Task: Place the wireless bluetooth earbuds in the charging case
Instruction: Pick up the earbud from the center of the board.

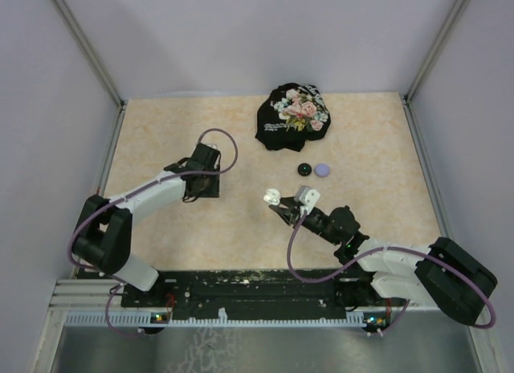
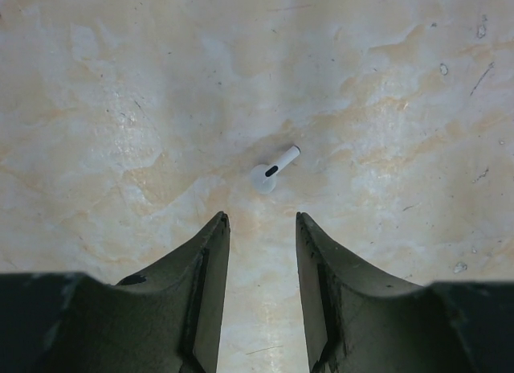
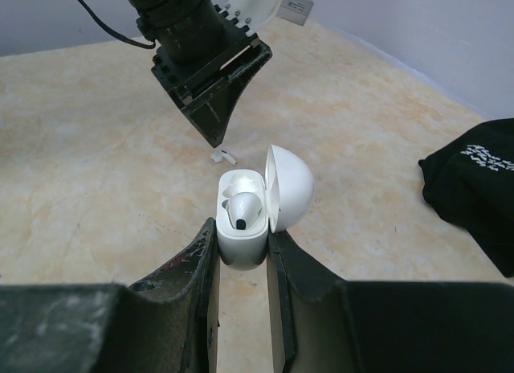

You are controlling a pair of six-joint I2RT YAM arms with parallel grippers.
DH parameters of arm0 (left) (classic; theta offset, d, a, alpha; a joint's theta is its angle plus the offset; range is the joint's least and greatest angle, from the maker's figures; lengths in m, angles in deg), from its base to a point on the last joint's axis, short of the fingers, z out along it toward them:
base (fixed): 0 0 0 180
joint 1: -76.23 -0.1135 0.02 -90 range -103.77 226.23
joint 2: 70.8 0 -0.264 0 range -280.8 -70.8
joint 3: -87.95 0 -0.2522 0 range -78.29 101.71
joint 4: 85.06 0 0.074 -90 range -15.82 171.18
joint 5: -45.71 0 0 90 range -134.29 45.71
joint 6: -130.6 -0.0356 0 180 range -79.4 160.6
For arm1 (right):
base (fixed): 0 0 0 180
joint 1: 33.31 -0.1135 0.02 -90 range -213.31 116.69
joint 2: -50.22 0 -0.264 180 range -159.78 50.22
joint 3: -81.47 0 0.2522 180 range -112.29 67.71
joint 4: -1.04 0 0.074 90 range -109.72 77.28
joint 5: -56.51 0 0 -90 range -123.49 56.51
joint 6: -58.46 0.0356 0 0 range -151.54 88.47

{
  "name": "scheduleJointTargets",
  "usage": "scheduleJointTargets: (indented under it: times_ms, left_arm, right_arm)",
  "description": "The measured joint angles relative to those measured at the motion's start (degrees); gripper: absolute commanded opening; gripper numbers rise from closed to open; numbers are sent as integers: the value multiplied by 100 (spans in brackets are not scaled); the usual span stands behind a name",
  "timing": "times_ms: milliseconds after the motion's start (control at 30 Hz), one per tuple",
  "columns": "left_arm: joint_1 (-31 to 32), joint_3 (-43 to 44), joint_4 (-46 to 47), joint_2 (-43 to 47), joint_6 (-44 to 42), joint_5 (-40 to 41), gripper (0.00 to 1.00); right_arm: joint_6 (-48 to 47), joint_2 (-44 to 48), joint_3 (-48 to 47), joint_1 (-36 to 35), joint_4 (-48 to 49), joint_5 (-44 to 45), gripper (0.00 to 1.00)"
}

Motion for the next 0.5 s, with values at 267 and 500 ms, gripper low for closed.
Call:
scheduleJointTargets:
  times_ms: [267, 500]
  left_arm:
    - [0, 2, 7, -402, 24, 76, 45]
    - [0, 2, 70, -654, 28, 155, 44]
  right_arm:
    - [0, -24, -2, 0, -4, 0, 0]
    - [0, -24, -4, 0, -4, 0, 0]
